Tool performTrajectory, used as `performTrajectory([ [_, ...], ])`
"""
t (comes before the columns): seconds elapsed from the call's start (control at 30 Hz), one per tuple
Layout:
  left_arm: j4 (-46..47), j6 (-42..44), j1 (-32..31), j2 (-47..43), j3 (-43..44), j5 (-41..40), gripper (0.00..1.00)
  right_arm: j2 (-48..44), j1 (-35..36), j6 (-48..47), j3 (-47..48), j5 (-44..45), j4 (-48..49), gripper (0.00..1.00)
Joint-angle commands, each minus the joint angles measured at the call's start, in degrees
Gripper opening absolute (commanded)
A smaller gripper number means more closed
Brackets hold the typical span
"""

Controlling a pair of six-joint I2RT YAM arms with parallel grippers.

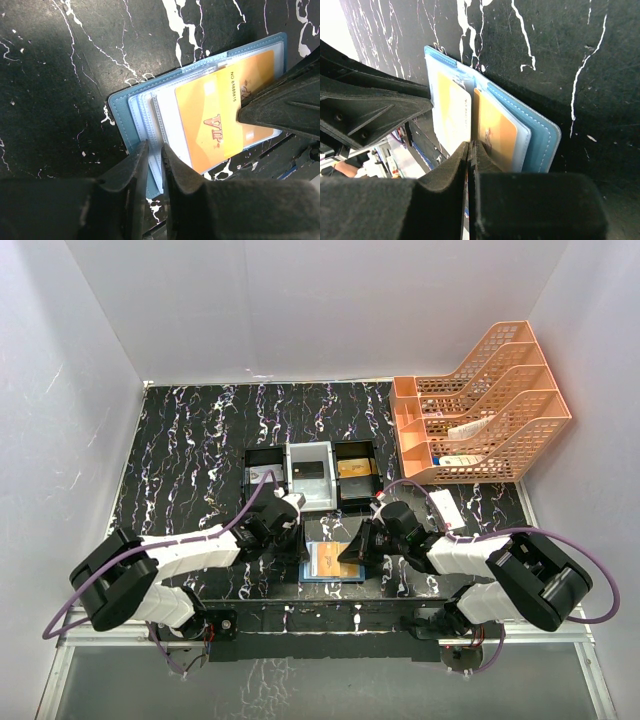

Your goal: Take the credit cards out of the card holder

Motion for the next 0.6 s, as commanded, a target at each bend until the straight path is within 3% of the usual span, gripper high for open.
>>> performTrajectory([
  [0.0, -2.8, 0.8, -0.2, -3.4, 0.3, -2.0, 0.19, -0.6, -0.3, -1.3, -0.2, -0.9, 2.0, 0.0],
  [0.17, 1.3, 0.5, -0.2, -8.3, 0.4, -0.9, 0.34, 0.6, -0.4, -1.7, 0.6, -1.2, 1.9, 0.0],
  [0.27, 6.6, 0.6, -0.3, -8.1, 0.3, 3.0, 0.38, 0.8, -0.4, -2.0, 0.9, -0.5, 1.3, 0.0],
  [0.37, 9.8, 0.9, -0.2, -4.9, 0.7, 7.3, 0.38, 1.1, -0.4, -2.7, 1.5, 0.5, -0.1, 0.0],
  [0.57, 10.6, -0.1, -0.2, 2.4, 0.1, 9.0, 0.27, 1.2, -0.4, -3.2, 2.1, 0.9, -0.6, 0.0],
])
